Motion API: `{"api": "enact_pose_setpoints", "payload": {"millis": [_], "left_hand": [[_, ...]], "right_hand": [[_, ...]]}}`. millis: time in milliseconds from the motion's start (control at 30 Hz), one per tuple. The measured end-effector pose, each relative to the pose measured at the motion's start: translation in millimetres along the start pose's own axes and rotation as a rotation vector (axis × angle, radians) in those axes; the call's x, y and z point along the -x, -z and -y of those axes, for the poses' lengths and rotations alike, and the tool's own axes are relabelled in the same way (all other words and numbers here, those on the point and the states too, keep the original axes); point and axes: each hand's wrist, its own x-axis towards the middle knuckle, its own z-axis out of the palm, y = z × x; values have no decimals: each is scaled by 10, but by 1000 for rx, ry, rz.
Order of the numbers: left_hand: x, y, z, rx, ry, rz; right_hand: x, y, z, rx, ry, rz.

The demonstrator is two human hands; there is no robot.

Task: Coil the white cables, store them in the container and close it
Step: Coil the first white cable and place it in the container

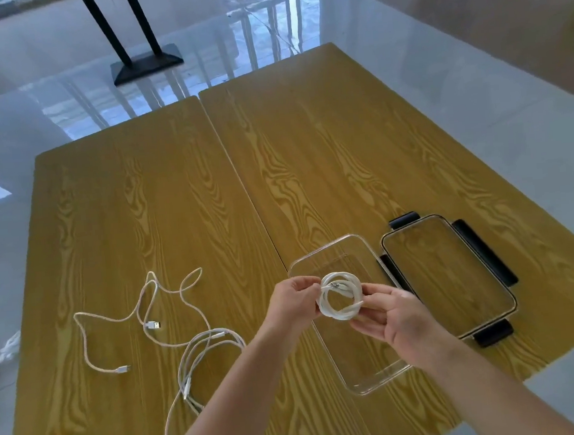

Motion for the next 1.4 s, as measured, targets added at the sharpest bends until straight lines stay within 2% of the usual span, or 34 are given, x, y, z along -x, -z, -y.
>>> {"api": "enact_pose_setpoints", "payload": {"millis": [367,500,800,1100,1400], "left_hand": [[-593,-531,-9,-308,14,-74],[-803,-578,-44,-331,44,-100],[-1072,-648,-14,-189,165,-125],[-1093,-776,62,49,218,-191],[-1038,-731,37,135,245,-189]], "right_hand": [[-467,182,-158,-166,-50,-129],[-644,157,-217,-221,-82,-134],[-906,124,-274,-227,-62,-147],[-962,37,-216,-243,-36,-210],[-883,51,-212,-292,-34,-221]]}}
